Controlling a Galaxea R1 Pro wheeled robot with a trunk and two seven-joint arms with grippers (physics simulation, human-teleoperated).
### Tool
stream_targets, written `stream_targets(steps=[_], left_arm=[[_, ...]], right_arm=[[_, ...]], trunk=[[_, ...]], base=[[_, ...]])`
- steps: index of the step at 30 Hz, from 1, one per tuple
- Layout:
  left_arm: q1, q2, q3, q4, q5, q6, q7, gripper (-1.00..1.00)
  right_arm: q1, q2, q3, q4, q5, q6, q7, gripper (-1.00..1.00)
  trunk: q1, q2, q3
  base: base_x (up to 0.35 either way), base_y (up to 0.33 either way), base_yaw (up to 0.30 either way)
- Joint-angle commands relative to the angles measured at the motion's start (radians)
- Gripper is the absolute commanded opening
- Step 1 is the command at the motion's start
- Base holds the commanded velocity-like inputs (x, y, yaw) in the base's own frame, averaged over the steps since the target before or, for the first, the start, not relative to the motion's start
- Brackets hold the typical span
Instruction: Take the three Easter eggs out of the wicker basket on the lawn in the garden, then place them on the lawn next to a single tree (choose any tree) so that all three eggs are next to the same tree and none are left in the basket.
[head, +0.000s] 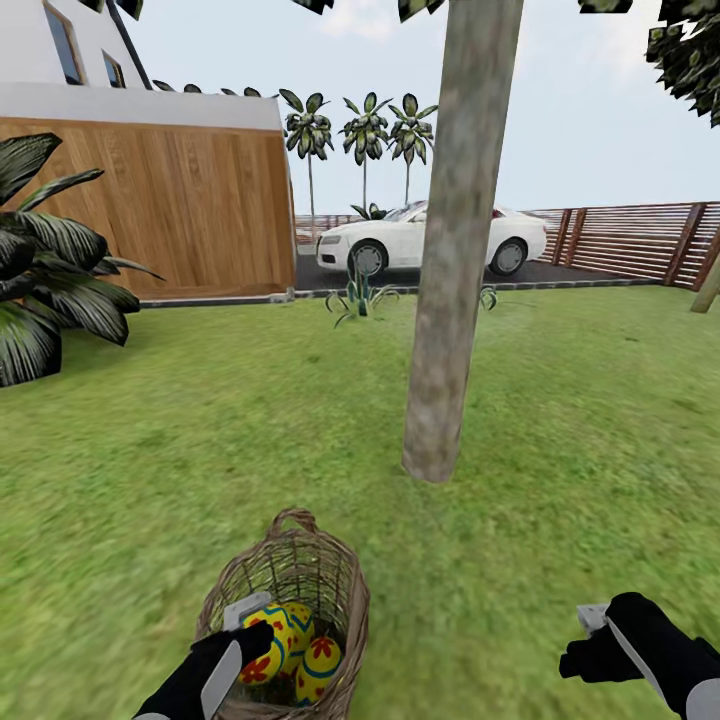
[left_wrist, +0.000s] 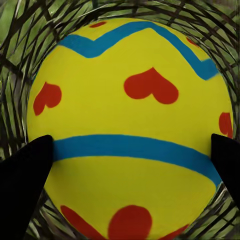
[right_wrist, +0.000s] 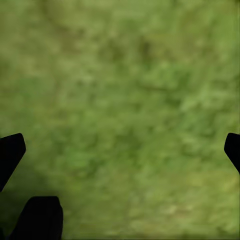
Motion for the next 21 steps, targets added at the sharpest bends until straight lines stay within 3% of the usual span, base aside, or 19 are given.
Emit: stream_targets(steps=[1,21], left_arm=[[0.000,0.000,0.002,-0.002,0.010,0.004,0.005,-1.00],[0.000,-0.001,0.002,-0.002,0.010,0.003,0.005,-1.00]], right_arm=[[0.000,-0.001,0.006,-0.001,0.001,0.003,0.003,1.00],[0.000,0.012,0.006,-0.001,0.001,0.002,0.002,1.00]], trunk=[[-0.004,0.007,0.002],[-0.081,0.147,0.065]], base=[[0.000,0.003,0.000],[0.000,0.000,0.000]])
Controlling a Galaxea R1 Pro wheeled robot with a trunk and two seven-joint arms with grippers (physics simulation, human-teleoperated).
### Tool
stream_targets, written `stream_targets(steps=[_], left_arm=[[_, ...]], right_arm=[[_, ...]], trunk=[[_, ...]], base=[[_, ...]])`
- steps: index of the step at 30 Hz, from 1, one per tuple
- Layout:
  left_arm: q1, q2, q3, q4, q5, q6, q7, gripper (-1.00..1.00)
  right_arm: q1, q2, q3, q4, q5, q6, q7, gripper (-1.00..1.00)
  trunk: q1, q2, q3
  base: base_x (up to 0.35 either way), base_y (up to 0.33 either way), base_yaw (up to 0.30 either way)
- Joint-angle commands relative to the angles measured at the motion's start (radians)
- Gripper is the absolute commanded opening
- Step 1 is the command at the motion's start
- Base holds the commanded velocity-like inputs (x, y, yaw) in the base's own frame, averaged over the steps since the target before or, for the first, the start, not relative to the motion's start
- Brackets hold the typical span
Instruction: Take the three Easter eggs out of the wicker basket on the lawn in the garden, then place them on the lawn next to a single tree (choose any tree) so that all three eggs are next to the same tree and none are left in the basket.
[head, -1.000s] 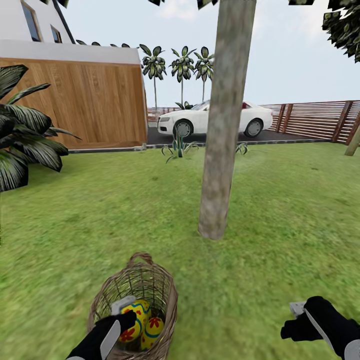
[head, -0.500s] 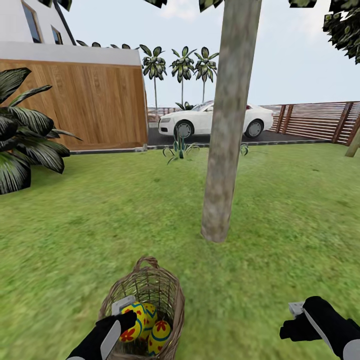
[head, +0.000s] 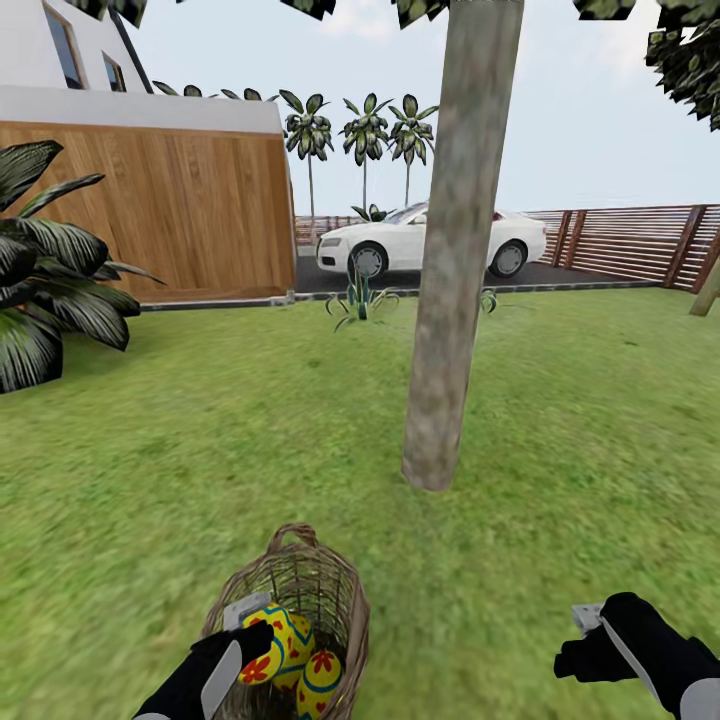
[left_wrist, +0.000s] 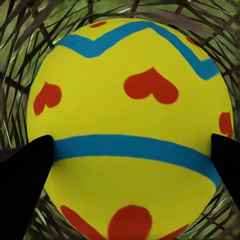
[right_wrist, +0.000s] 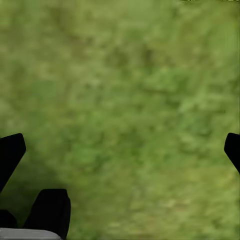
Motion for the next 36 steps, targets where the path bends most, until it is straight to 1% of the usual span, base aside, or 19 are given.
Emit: stream_targets(steps=[1,20,26,32,36], left_arm=[[0.000,-0.001,0.002,-0.002,0.010,0.005,0.005,-1.00],[0.000,-0.002,0.002,-0.002,0.010,0.001,0.005,-1.00],[0.000,-0.002,0.002,-0.002,0.010,0.000,0.004,-1.00],[0.000,-0.002,0.002,-0.002,0.010,0.000,0.004,-1.00],[0.000,-0.007,0.002,-0.001,0.010,0.000,0.005,-1.00]], right_arm=[[0.000,-0.001,0.006,-0.001,0.001,0.003,0.003,1.00],[0.000,-0.003,0.003,-0.001,-0.001,0.003,0.003,1.00],[0.000,-0.003,0.003,-0.001,-0.001,0.004,0.003,1.00],[0.000,-0.003,0.004,-0.001,-0.001,0.005,0.003,1.00],[0.000,-0.003,0.004,-0.001,-0.001,0.005,0.003,1.00]], trunk=[[-0.004,0.007,0.002],[-0.077,0.140,0.062],[-0.100,0.182,0.080],[-0.123,0.224,0.099],[-0.138,0.252,0.112]], base=[[0.000,0.000,0.000],[0.000,0.000,0.000],[0.000,0.142,0.000],[0.000,0.015,0.000],[0.000,0.000,0.000]])
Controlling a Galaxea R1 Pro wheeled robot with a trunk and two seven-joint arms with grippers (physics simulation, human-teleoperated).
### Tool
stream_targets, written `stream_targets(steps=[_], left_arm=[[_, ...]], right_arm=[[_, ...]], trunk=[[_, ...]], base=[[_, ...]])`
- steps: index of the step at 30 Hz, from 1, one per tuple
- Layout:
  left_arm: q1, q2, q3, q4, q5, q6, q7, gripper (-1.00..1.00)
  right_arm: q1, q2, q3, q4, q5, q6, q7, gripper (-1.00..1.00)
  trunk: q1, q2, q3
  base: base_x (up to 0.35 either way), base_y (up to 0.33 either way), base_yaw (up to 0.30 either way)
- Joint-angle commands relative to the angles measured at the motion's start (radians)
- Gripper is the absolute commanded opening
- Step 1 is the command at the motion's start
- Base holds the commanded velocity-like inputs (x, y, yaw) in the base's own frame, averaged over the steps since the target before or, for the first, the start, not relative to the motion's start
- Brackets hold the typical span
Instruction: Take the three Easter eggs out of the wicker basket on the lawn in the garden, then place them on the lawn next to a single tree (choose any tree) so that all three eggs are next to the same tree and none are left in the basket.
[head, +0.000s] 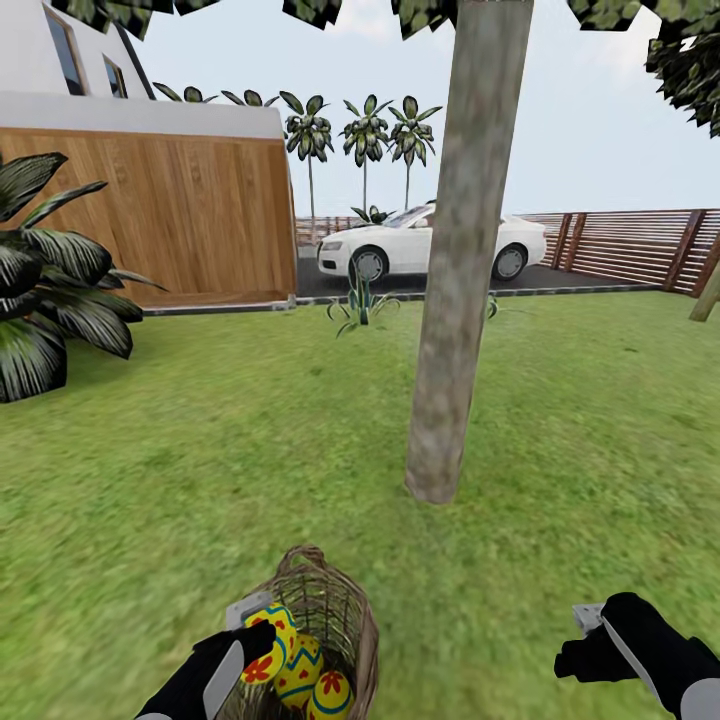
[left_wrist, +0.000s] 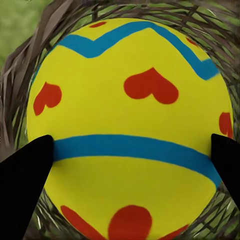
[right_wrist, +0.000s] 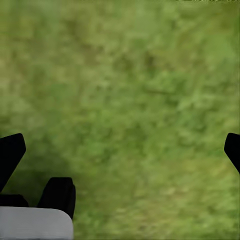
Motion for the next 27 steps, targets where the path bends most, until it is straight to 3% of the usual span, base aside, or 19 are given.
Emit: stream_targets(steps=[1,27], left_arm=[[0.000,-0.001,0.002,-0.003,0.010,0.006,0.004,-1.00],[0.000,-0.001,0.002,-0.002,0.010,0.006,0.005,-1.00]], right_arm=[[-0.001,-0.001,0.006,-0.001,0.001,0.003,0.003,1.00],[-0.001,0.000,0.006,-0.001,0.001,0.003,0.003,1.00]], trunk=[[-0.004,0.007,0.002],[-0.104,0.189,0.084]], base=[[0.000,0.000,0.000],[0.000,0.021,0.000]])
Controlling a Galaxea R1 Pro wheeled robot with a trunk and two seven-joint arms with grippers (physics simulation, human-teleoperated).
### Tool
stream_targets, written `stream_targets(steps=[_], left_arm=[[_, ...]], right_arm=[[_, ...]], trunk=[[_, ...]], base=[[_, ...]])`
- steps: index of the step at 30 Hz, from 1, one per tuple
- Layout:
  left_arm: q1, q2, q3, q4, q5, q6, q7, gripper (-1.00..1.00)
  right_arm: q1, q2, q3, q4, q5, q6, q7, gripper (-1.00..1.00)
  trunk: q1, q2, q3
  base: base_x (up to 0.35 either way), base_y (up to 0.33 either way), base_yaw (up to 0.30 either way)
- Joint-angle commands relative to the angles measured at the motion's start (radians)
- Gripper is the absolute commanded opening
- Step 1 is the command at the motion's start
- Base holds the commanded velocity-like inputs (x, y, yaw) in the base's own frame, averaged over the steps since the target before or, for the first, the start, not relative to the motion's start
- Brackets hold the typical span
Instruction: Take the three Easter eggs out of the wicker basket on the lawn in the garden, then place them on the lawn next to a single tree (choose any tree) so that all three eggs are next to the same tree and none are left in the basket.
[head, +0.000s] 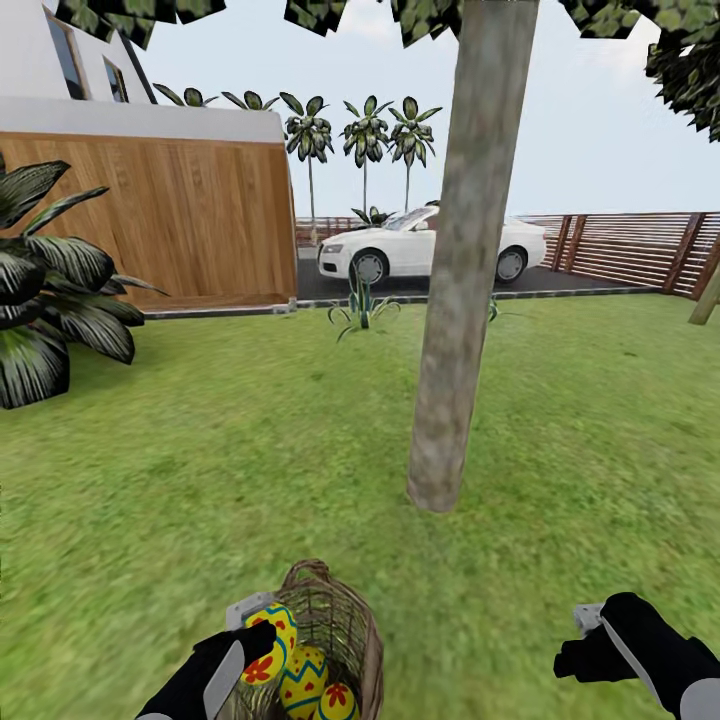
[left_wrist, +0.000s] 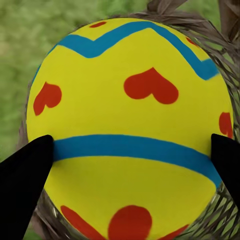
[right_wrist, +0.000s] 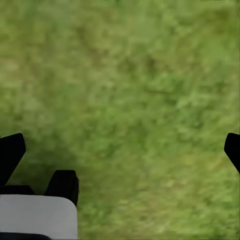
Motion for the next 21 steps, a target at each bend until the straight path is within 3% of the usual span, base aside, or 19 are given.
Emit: stream_targets(steps=[1,8,21], left_arm=[[0.000,-0.001,0.002,-0.002,0.010,0.005,0.005,-1.00],[0.000,-0.001,0.002,-0.002,0.010,0.005,0.005,-1.00],[0.000,-0.007,0.002,-0.002,0.010,0.004,0.005,-1.00]], right_arm=[[-0.001,-0.001,0.006,-0.001,0.001,0.003,0.003,1.00],[-0.001,-0.001,0.006,-0.001,0.001,0.004,0.003,1.00],[-0.001,0.000,0.007,-0.001,0.002,0.004,0.003,1.00]], trunk=[[-0.004,0.007,0.002],[-0.031,0.056,0.024],[-0.081,0.147,0.065]], base=[[0.000,0.116,0.000],[0.000,0.124,0.000],[0.000,0.274,0.000]])
